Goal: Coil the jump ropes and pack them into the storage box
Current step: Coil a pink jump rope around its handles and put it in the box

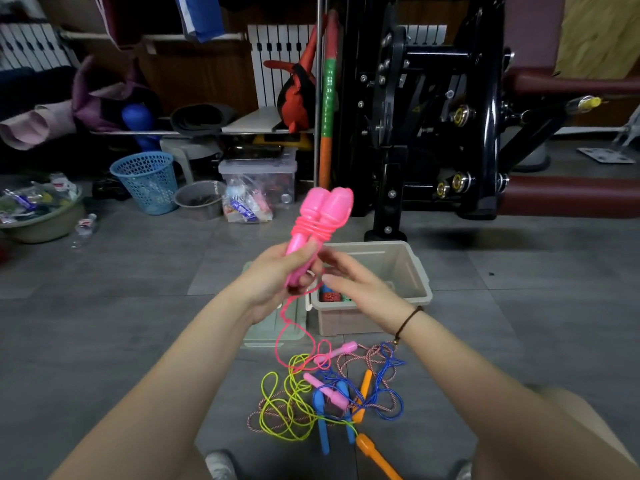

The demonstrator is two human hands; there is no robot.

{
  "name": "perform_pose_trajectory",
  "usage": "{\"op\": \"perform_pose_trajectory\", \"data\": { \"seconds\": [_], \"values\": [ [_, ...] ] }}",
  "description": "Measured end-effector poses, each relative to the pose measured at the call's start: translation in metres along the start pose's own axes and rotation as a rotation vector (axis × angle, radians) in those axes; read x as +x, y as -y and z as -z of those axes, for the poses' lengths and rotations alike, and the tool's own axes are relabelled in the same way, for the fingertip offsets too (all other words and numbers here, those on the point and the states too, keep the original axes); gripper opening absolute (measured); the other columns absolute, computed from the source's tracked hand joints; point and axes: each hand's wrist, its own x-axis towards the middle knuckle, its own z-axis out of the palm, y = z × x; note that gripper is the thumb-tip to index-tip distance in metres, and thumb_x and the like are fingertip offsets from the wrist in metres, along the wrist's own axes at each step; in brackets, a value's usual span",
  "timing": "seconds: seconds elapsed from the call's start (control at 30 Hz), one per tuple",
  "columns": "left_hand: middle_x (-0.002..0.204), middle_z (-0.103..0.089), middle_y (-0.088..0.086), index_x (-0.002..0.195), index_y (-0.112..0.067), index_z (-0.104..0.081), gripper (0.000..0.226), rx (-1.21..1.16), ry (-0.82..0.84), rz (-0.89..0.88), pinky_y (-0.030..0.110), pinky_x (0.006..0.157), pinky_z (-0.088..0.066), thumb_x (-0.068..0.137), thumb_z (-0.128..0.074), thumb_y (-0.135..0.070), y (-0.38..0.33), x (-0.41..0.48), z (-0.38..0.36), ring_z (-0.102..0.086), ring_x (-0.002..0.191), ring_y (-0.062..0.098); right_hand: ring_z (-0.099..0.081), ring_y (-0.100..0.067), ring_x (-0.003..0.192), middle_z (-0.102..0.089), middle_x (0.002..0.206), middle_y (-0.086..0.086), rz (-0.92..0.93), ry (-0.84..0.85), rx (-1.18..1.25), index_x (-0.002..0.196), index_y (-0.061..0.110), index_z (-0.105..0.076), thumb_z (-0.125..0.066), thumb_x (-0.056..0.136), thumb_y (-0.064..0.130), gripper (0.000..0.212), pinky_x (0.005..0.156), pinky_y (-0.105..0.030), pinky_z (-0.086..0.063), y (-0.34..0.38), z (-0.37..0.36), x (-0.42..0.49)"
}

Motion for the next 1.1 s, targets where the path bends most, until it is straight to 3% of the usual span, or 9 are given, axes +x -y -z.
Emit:
{"op": "perform_pose_trajectory", "data": {
  "seconds": [0.1, 0.2, 0.3, 0.4, 0.47, 0.63, 0.87, 1.0, 1.1],
  "values": [
    [0.066, -0.053, -0.003, 0.101, -0.011, -0.056, 0.021, -0.085, 0.008, 0.064, 0.014, 0.041, -0.030, 0.090, -0.056, -0.029, -0.001, 0.003, -0.011, -0.038, 0.047, 0.004, -0.054, 0.000, 0.089, -0.054, 0.103, -0.002, 0.045, -0.014, 0.249, 0.128, 0.019, -0.036, -0.047, 0.083, -0.006, 0.053, 0.081, -0.009, -0.045, 0.013, -0.006, 0.004],
    [0.064, -0.052, 0.002, 0.103, -0.008, -0.053, 0.011, -0.156, -0.039, 0.118, 0.012, 0.033, -0.026, 0.095, -0.051, -0.015, -0.005, 0.008, -0.014, -0.038, 0.044, 0.004, -0.050, -0.005, 0.056, -0.048, 0.082, -0.004, -0.072, -0.053, 0.253, 0.134, 0.014, -0.038, -0.041, 0.092, -0.007, 0.048, 0.055, -0.017, -0.046, 0.015, -0.006, 0.003],
    [0.065, -0.053, 0.007, 0.108, -0.005, -0.047, 0.014, -0.164, -0.149, 0.144, 0.013, 0.032, -0.025, 0.094, -0.041, -0.003, -0.003, 0.014, -0.013, -0.038, 0.042, 0.006, -0.033, 0.001, 0.036, -0.045, 0.067, 0.001, -0.187, -0.099, 0.061, 0.127, 0.008, -0.049, -0.042, 0.096, 0.002, 0.032, 0.037, -0.013, -0.028, 0.013, 0.001, 0.003],
    [0.070, -0.059, 0.010, 0.115, -0.007, -0.042, 0.021, 0.050, -0.304, 0.065, 0.018, 0.037, -0.031, 0.094, -0.046, -0.004, 0.003, 0.021, 0.000, -0.040, 0.044, 0.009, -0.034, -0.002, 0.034, -0.041, 0.056, 0.003, -0.268, -0.070, -0.241, 0.098, 0.013, -0.063, -0.046, 0.098, 0.021, 0.018, 0.040, -0.021, -0.037, 0.010, 0.014, -0.003],
    [0.074, -0.066, 0.009, 0.118, -0.012, -0.044, 0.029, 0.372, -0.372, -0.003, 0.022, 0.042, -0.036, 0.091, -0.055, -0.010, 0.006, 0.024, 0.017, -0.045, 0.048, 0.012, -0.037, -0.005, 0.036, -0.042, 0.047, 0.010, -0.312, -0.020, -0.359, 0.079, 0.017, -0.061, -0.047, 0.097, 0.032, 0.028, 0.052, -0.034, -0.051, 0.010, 0.024, -0.011],
    [0.104, -0.071, 0.000, 0.119, -0.029, -0.062, 0.035, 1.177, -0.203, -0.143, 0.024, 0.075, -0.045, 0.084, -0.067, -0.025, 0.024, 0.025, 0.026, -0.064, 0.094, 0.019, -0.044, -0.003, 0.041, -0.045, 0.045, 0.010, -0.139, 0.027, -0.699, 0.065, 0.032, -0.058, -0.056, 0.091, 0.036, 0.026, 0.051, -0.027, -0.044, 0.017, 0.046, -0.023],
    [0.107, -0.069, 0.000, 0.119, -0.033, -0.058, 0.031, 1.440, 0.245, -0.138, 0.030, 0.079, -0.047, 0.089, -0.061, -0.033, 0.036, 0.024, -0.018, -0.061, 0.100, 0.022, -0.055, -0.007, 0.062, -0.066, 0.065, 0.006, 0.031, -0.329, -0.934, 0.072, 0.028, -0.071, -0.058, 0.084, 0.051, 0.029, 0.062, -0.030, -0.044, 0.011, 0.074, -0.028],
    [0.080, -0.060, -0.010, 0.116, -0.024, -0.059, 0.028, 1.376, 0.443, -0.173, 0.026, 0.068, -0.035, 0.089, -0.062, -0.032, 0.024, 0.007, -0.032, -0.049, 0.075, 0.008, -0.054, -0.008, 0.057, -0.062, 0.058, 0.005, 0.042, -0.325, -0.839, 0.068, 0.029, -0.070, -0.061, 0.082, 0.051, 0.027, 0.057, -0.028, -0.041, 0.002, 0.074, -0.027],
    [0.079, -0.050, -0.007, 0.124, -0.022, -0.052, 0.038, 1.392, 0.413, -0.259, 0.023, 0.066, -0.030, 0.091, -0.057, -0.039, 0.017, -0.008, -0.043, -0.046, 0.079, 0.010, -0.045, -0.008, 0.048, -0.055, 0.050, 0.003, 0.047, -0.293, -0.726, 0.057, 0.034, -0.062, -0.062, 0.083, 0.046, 0.029, 0.053, -0.025, -0.037, 0.002, 0.074, -0.027]
  ]
}}
